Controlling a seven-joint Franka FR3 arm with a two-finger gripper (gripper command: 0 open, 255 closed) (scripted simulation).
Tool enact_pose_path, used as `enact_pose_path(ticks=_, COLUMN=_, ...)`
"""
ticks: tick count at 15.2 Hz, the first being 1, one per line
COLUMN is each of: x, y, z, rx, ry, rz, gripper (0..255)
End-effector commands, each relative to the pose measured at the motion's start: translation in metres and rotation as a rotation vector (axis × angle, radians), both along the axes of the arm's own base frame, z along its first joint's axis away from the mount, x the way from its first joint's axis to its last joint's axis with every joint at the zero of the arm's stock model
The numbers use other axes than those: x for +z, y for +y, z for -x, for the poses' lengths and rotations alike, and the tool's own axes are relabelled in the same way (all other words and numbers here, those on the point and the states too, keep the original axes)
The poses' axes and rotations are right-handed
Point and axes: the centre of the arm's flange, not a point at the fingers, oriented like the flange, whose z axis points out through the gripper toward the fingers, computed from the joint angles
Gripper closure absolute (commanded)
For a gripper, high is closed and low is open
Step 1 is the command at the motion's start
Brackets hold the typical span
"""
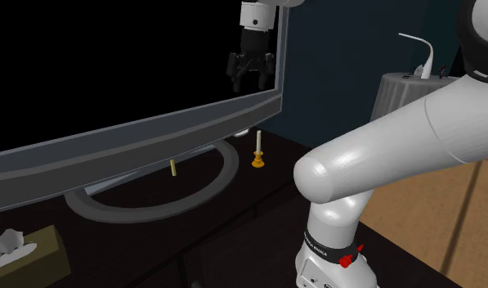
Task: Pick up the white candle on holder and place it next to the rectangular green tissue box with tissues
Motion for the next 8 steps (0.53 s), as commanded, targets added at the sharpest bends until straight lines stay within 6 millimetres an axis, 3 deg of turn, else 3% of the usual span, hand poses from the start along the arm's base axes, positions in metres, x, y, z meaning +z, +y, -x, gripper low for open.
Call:
enact_pose_path(ticks=1, x=0.000, y=0.000, z=0.000, rx=0.000, ry=0.000, rz=0.000, gripper=0)
enact_pose_path(ticks=8, x=-0.083, y=-0.048, z=0.002, rx=0.052, ry=-0.093, rz=-0.022, gripper=0)
